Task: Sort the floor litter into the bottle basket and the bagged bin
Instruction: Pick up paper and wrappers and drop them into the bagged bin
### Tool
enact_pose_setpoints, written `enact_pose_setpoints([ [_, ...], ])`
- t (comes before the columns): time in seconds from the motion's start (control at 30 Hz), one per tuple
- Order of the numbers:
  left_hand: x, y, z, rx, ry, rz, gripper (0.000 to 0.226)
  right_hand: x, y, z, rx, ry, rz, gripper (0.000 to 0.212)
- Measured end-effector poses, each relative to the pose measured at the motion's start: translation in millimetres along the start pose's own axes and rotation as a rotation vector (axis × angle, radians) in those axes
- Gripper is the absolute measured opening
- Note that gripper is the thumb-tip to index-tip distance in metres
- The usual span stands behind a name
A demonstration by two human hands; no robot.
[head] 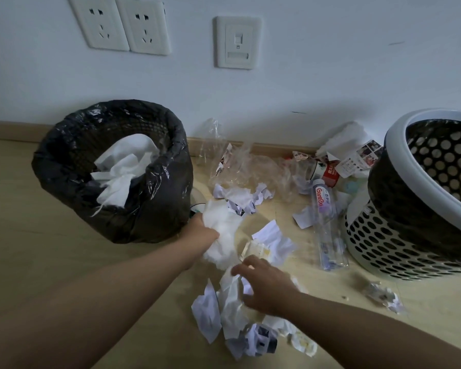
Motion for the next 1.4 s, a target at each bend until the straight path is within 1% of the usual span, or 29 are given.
enact_pose_setpoints([
  [0.03,3.7,-0.1,3.4,-0.024,-0.01,0.026,0.038,-8.4,-1.2,-11.7,0.057,0.025,-0.029,0.056],
  [0.1,10.6,0.7,9.7,-0.058,-0.026,0.066,0.039,-31.5,0.4,-29.5,0.168,0.163,-0.137,0.064],
  [0.17,15.2,0.3,11.6,-0.072,-0.032,0.08,0.04,-49.1,6.5,-40.1,0.254,0.291,-0.181,0.059],
  [0.2,16.3,-0.1,10.7,-0.071,-0.034,0.079,0.04,-50.2,7.9,-41.8,0.28,0.332,-0.128,0.053],
  [0.23,16.7,0.2,10.4,-0.072,-0.043,0.073,0.041,-48.8,8.2,-39.8,0.273,0.332,-0.09,0.047],
  [0.3,16.4,1.5,8.6,-0.066,-0.057,0.057,0.041,-41.2,6.5,-31.0,0.205,0.393,-0.047,0.038],
  [0.33,15.9,1.7,7.8,-0.062,-0.062,0.048,0.041,-38.8,3.9,-23.9,0.173,0.375,-0.038,0.037],
  [0.43,14.1,3.1,9.2,-0.062,-0.087,0.03,0.039,-27.7,1.1,7.8,0.039,0.34,-0.035,0.047],
  [0.5,10.4,4.3,10.3,-0.067,-0.109,0.007,0.039,-2.7,2.0,28.8,-0.054,0.378,0.112,0.042],
  [0.53,8.0,4.8,9.9,-0.067,-0.13,-0.008,0.039,7.7,4.9,37.2,-0.098,0.386,0.13,0.041],
  [0.6,2.5,8.0,9.6,-0.071,-0.187,-0.035,0.037,5.4,13.1,51.3,-0.124,0.426,0.057,0.046],
  [0.67,-2.1,10.2,7.5,-0.072,-0.214,-0.056,0.037,-27.4,24.1,66.7,-0.119,0.463,-0.178,0.057],
  [0.7,-4.7,11.9,7.1,-0.07,-0.221,-0.065,0.038,-41.0,30.6,72.7,-0.122,0.478,-0.259,0.06],
  [0.8,-8.8,14.0,4.5,-0.055,-0.244,-0.083,0.039,-48.8,33.7,73.7,-0.127,0.49,-0.287,0.048],
  [0.87,-10.5,13.2,5.3,-0.057,-0.257,-0.085,0.038,-42.6,27.4,74.0,-0.133,0.436,-0.292,0.04],
  [0.97,-11.4,13.7,7.4,-0.05,-0.253,-0.086,0.039,-22.3,13.5,97.0,-0.284,0.213,-0.242,0.026],
  [1.07,-12.9,12.7,5.5,-0.028,-0.178,-0.104,0.038,5.0,2.0,119.1,-0.452,-0.136,-0.077,0.018],
  [1.13,-12.8,11.0,5.4,-0.01,-0.102,-0.107,0.036,25.8,-3.9,118.0,-0.497,-0.333,0.041,0.016],
  [1.2,-15.6,9.8,8.2,0.009,0.028,-0.118,0.036,44.6,-11.2,106.4,-0.501,-0.478,0.143,0.007],
  [1.23,-18.8,12.2,10.2,0.026,0.109,-0.13,0.034,51.2,-15.1,95.8,-0.48,-0.546,0.176,0.008],
  [1.3,-27.8,19.4,13.9,0.084,0.267,-0.152,0.027,60.3,-22.9,68.7,-0.412,-0.657,0.201,0.023],
  [1.33,-33.3,22.8,14.3,0.12,0.315,-0.164,0.022,62.6,-26.9,55.0,-0.384,-0.69,0.202,0.024],
  [1.37,-37.2,26.2,16.9,0.142,0.346,-0.17,0.018,66.7,-30.6,44.3,-0.361,-0.707,0.221,0.021],
  [1.4,-38.5,26.4,20.0,0.153,0.374,-0.164,0.019,71.8,-33.9,37.3,-0.361,-0.717,0.243,0.017],
])
Point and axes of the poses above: each hand's wrist, its own y-axis away from the middle knuckle, its own x-axis out of the back of the hand, z = x × y, the point moved 9 cm from there along -y, towards the middle knuckle, and after that the axes turned 15 degrees about y, right-handed, at the moved point
